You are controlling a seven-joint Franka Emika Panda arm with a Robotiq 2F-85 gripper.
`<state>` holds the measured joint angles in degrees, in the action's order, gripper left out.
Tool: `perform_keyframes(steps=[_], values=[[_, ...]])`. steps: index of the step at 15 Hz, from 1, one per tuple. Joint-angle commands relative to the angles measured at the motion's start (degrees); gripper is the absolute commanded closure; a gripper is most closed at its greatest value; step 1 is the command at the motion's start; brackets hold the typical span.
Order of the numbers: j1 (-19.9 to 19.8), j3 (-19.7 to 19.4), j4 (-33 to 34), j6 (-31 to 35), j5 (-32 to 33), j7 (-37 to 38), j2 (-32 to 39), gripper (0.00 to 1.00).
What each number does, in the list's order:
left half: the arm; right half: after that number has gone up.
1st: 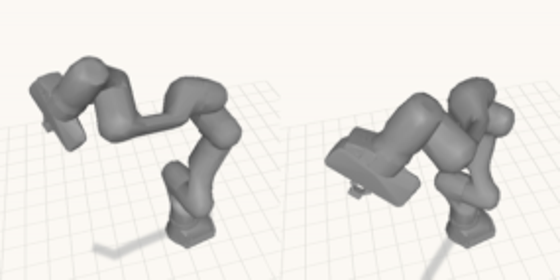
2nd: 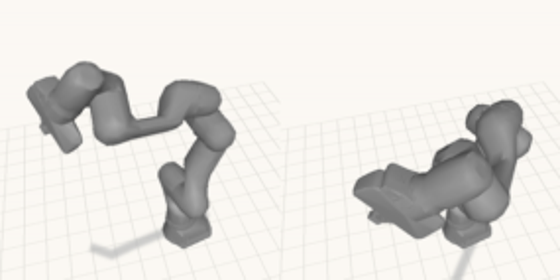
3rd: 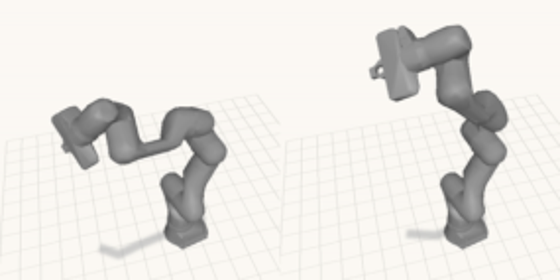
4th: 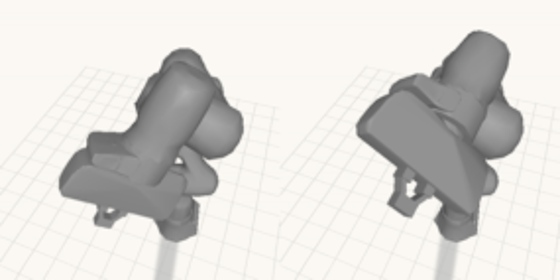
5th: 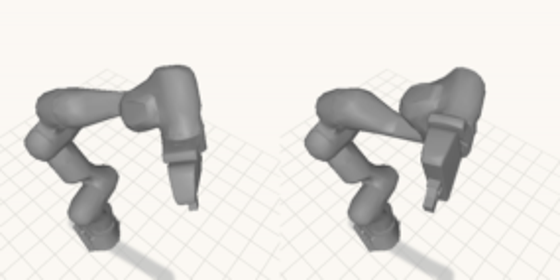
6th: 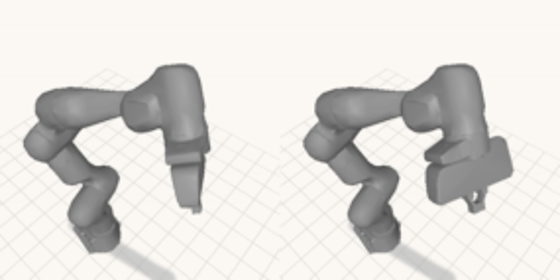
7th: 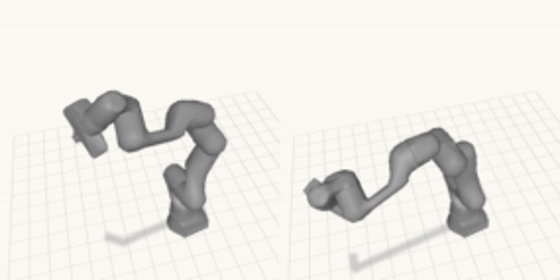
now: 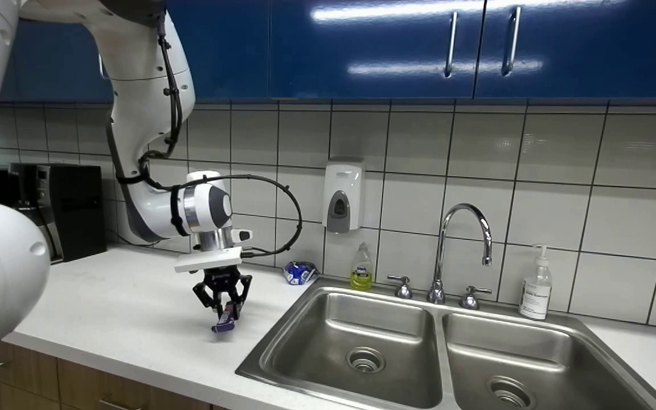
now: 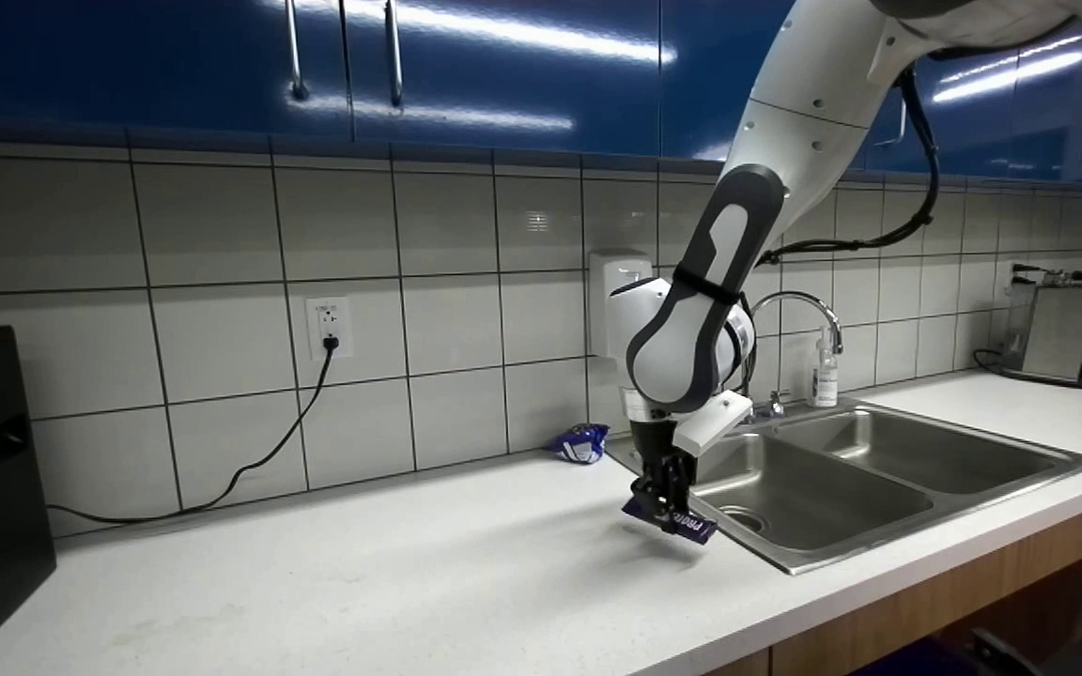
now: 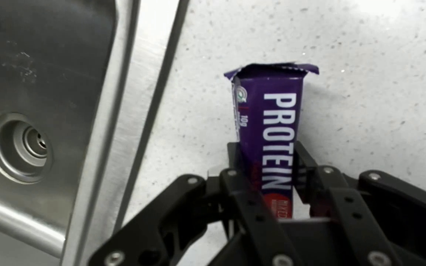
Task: Shift the chocolate bar from the sink to the counter
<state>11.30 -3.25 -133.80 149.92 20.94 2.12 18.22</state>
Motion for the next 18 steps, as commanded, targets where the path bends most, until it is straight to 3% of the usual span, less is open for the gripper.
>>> perform_keyframes(steps=[1,18], values=[[0.9,1.9,-1.6,0.4,1.6,1.8,-0.9,0.89],[1.4,3.0,-3.2,3.3,0.7,1.1,1.6,0.89]])
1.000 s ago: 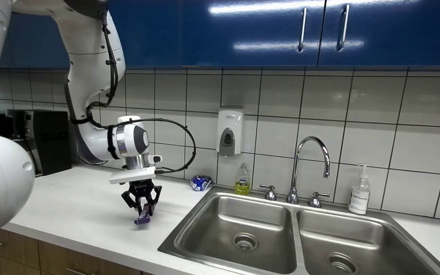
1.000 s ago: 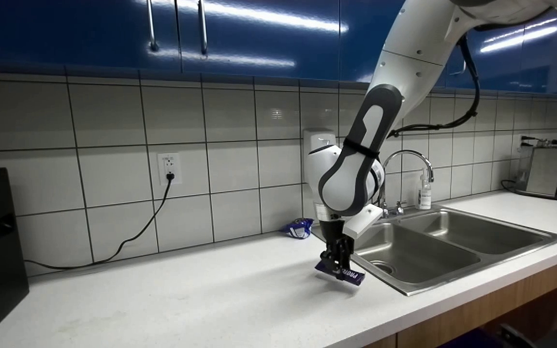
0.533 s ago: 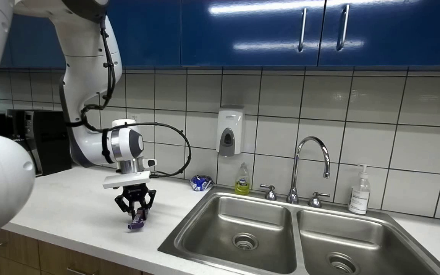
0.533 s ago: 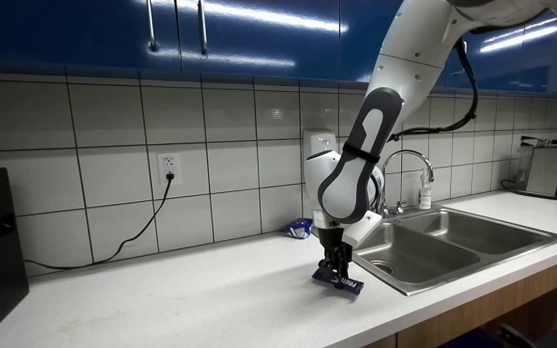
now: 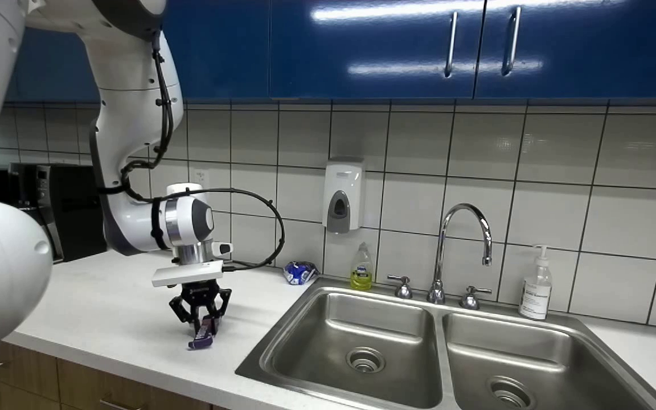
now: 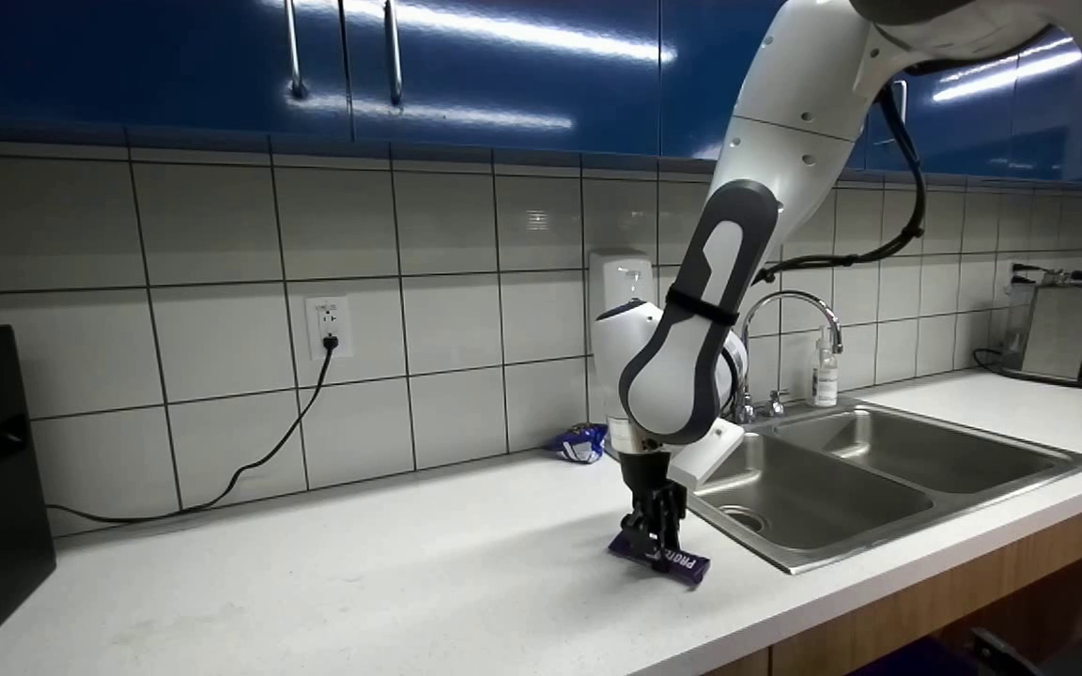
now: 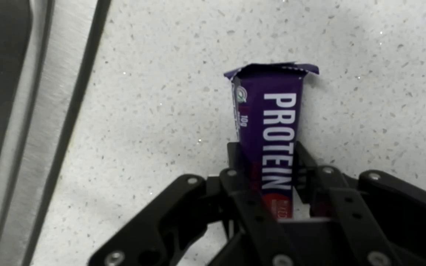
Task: Shift the chocolate bar from the sink to the counter
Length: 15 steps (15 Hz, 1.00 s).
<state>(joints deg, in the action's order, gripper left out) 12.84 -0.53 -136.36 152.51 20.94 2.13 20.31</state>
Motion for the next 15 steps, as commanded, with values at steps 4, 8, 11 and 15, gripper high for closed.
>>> perform_keyframes(steps=[4,8,11,15], values=[[-0.1,0.1,-0.6,0.7,0.8,1.2,-0.4,0.35],[-0.2,0.1,-1.0,0.6,0.7,1.3,-1.0,0.12],[-0.1,-0.1,-1.5,0.7,0.9,1.6,-1.7,0.0],[-0.1,-0.2,-2.5,1.0,0.9,2.0,-2.9,0.0]])
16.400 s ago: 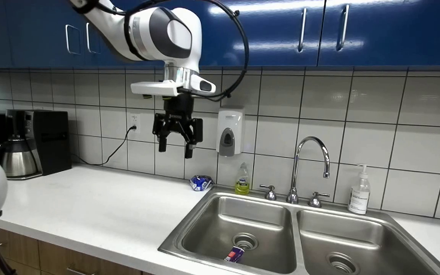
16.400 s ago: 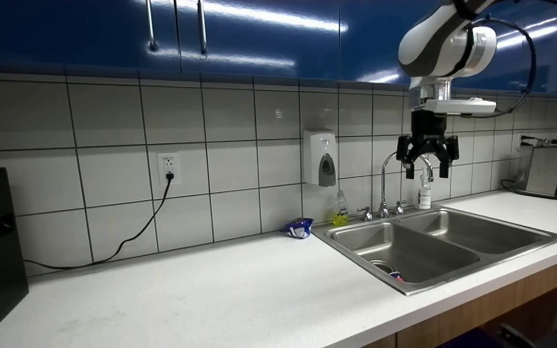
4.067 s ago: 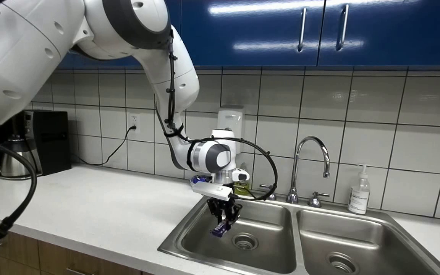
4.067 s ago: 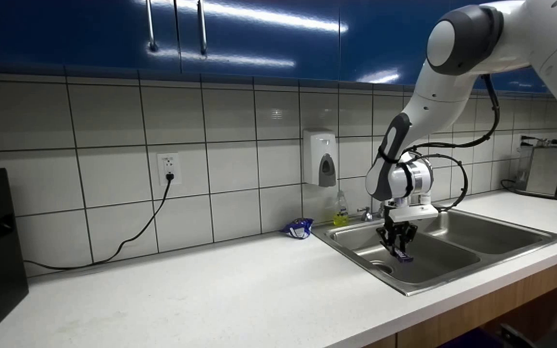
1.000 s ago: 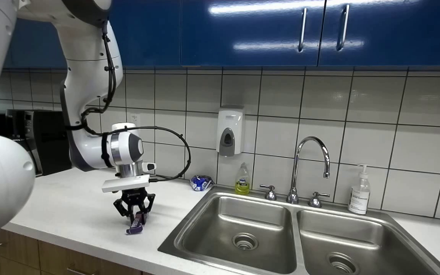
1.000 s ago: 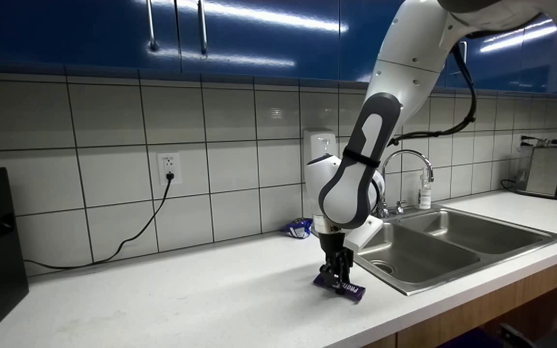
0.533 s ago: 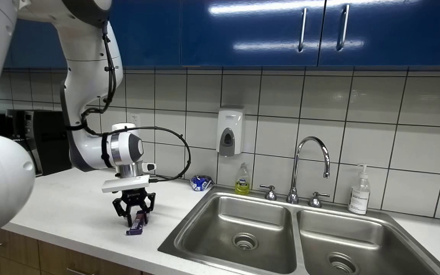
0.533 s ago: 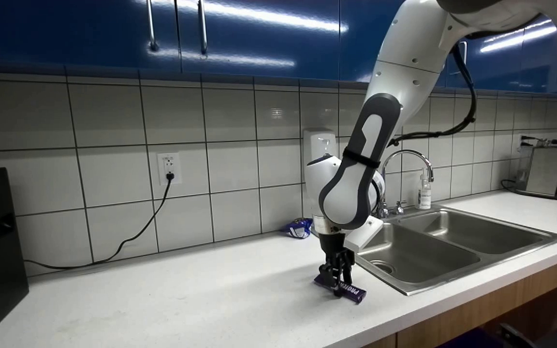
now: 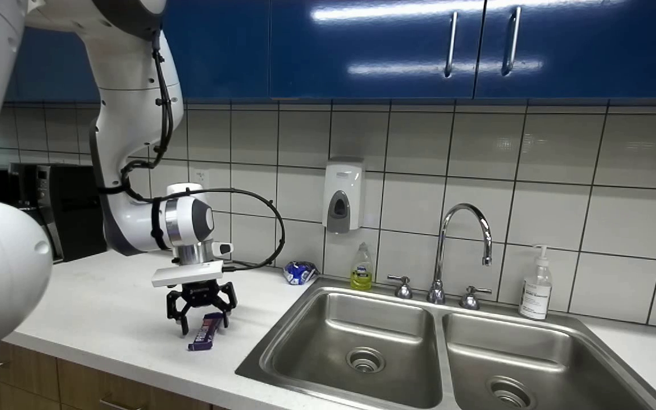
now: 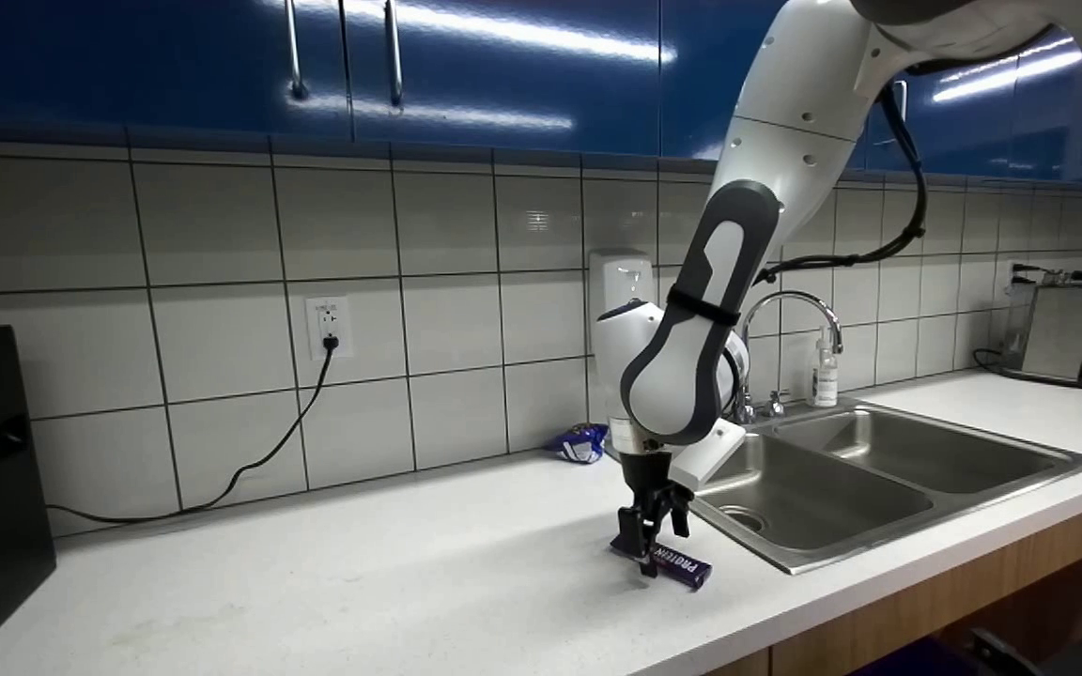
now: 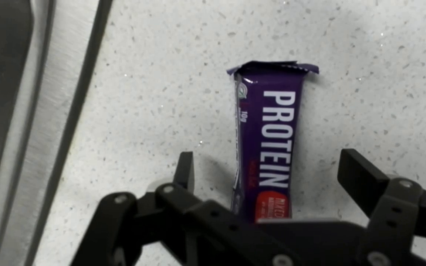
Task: Shift the chocolate bar from the sink to the counter
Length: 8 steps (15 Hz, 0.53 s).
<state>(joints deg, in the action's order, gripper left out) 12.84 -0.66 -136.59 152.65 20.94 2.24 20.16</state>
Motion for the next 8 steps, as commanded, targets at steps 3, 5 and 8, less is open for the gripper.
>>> perform_keyframes(steps=[3,5,8], values=[[-0.2,-0.1,-3.4,1.3,0.9,2.5,-4.4,0.0],[-0.2,-0.1,-4.0,1.5,0.8,3.1,-5.5,0.0],[-0.4,0.1,-5.1,1.5,0.9,3.9,-7.3,0.0]])
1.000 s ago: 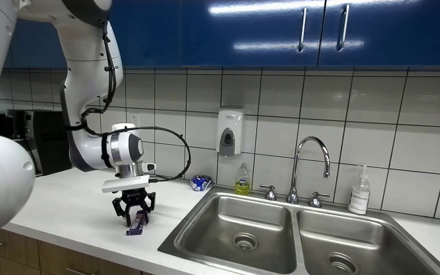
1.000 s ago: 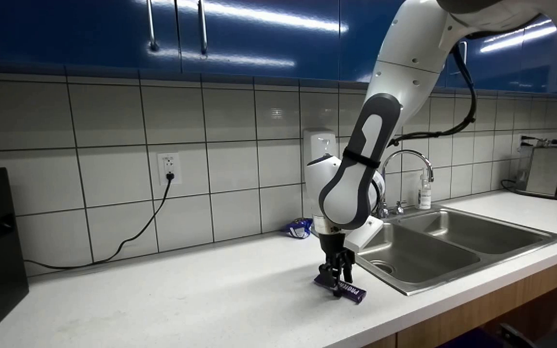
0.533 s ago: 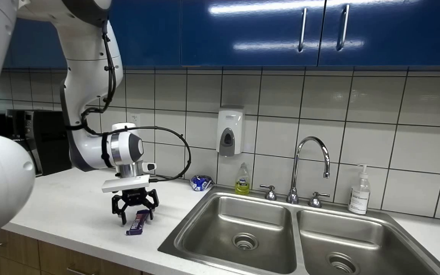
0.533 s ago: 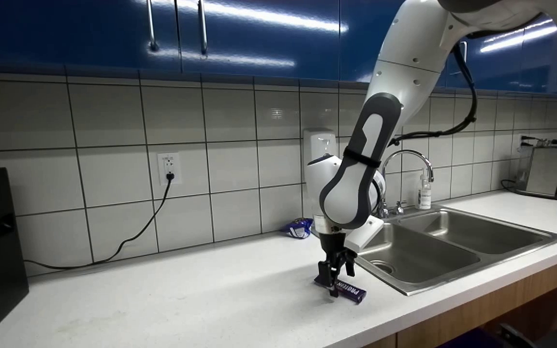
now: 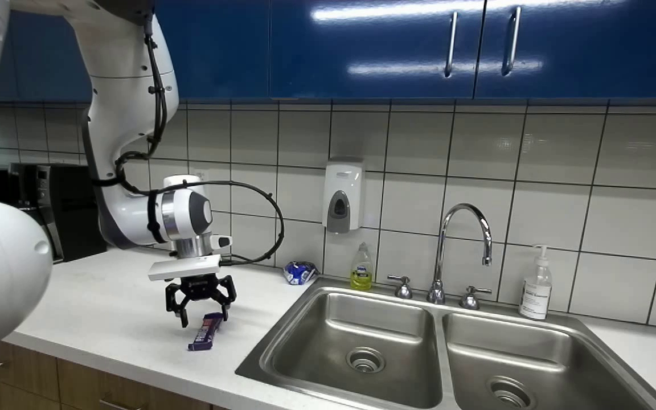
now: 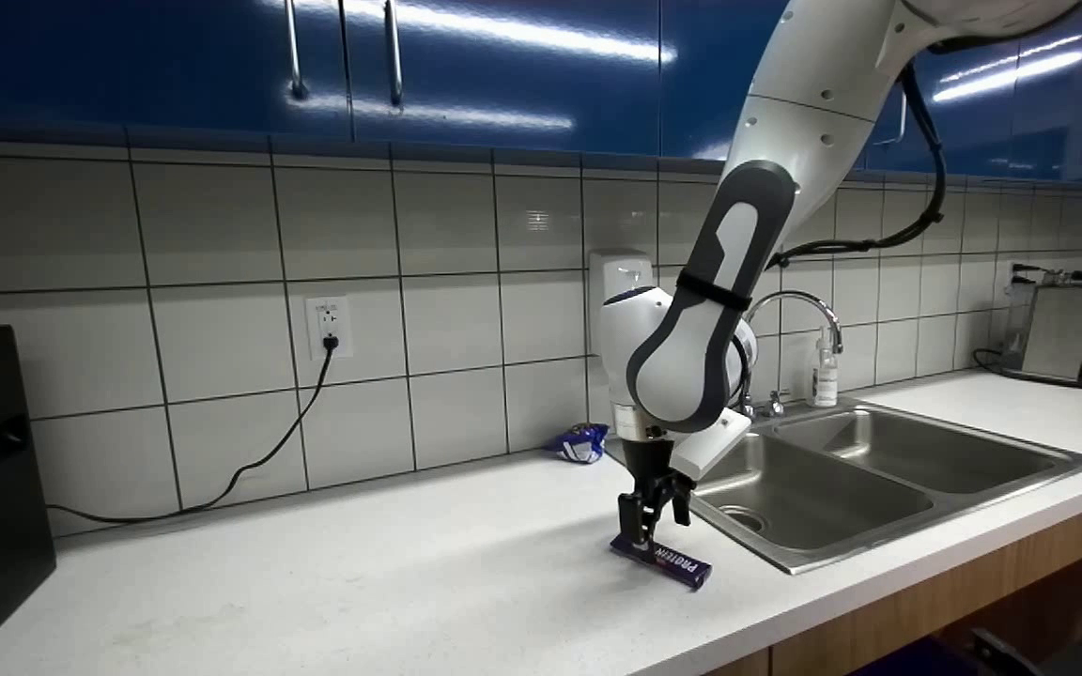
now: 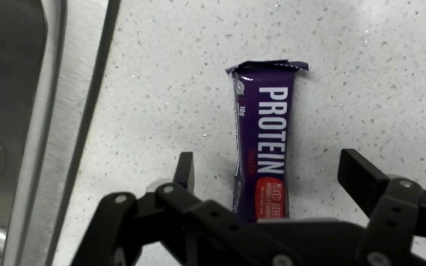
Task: Shift the chocolate bar from the sink to the counter
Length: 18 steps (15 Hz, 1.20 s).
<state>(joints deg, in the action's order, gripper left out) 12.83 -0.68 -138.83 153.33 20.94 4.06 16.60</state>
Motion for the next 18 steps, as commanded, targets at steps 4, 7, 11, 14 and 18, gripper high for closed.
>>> perform_keyframes(steps=[4,7,11,14,18], values=[[-1.1,0.6,-3.9,-0.5,0.1,1.6,-6.0,0.0],[-1.8,0.6,-6.1,1.0,-1.6,3.5,-8.3,0.0],[-3.5,1.1,-9.9,3.4,-7.5,5.9,-12.2,0.0],[-4.4,0.7,-12.3,4.2,-9.3,8.2,-14.9,0.0],[-6.0,0.9,-15.1,5.4,-11.2,10.1,-17.8,0.0]])
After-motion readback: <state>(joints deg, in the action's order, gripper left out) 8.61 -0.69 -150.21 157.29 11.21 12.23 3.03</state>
